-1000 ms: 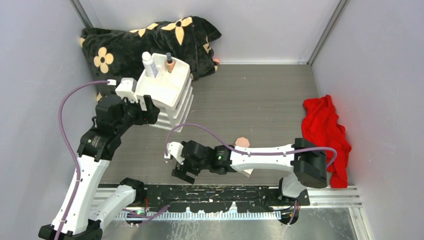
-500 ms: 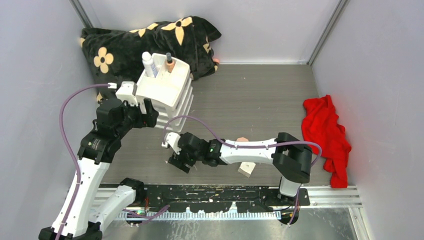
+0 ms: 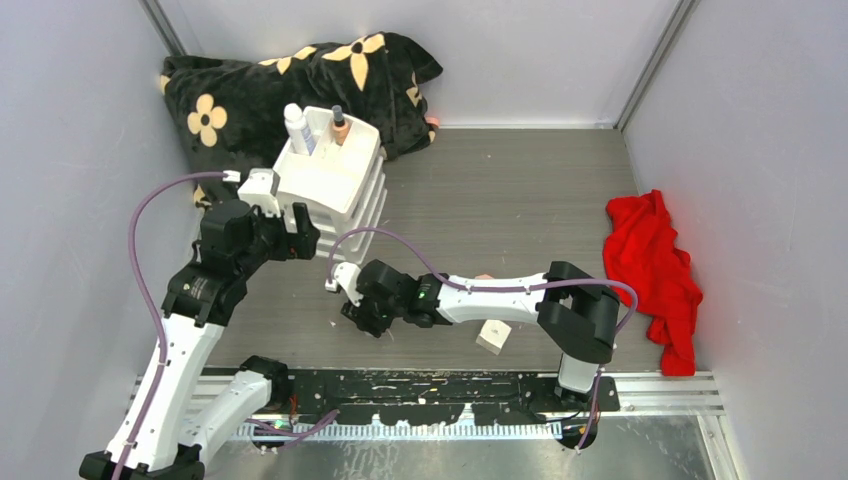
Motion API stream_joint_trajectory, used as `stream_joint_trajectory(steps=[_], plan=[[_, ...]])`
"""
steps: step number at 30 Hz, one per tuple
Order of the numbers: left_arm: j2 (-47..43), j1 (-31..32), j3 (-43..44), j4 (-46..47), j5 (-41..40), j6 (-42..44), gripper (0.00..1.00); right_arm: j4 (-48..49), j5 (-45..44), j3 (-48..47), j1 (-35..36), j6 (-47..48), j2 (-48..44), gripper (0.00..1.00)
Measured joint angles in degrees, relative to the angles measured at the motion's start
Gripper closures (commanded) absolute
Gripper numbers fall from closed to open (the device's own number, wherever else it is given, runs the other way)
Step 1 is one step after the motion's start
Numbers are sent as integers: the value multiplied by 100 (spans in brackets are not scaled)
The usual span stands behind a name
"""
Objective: Organize the makeup
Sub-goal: Pick up the makeup from the center of the board.
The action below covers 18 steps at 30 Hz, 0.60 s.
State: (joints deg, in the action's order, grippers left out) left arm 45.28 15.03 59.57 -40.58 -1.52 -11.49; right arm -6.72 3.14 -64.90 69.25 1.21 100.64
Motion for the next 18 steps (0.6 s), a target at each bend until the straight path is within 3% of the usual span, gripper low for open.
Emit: stream_joint_trajectory(steps=[4,11,18], plan=[[-31,0,-42,0,-20,7,8,11,15,9,-2,-4,0,94],[-105,0,-131,-2,-68,20,8,-885,-20,-601,-192,160,0,93],[-192,0,-212,-50,-103,26,8,-2175,-190,-3169,-682,597,57,91]])
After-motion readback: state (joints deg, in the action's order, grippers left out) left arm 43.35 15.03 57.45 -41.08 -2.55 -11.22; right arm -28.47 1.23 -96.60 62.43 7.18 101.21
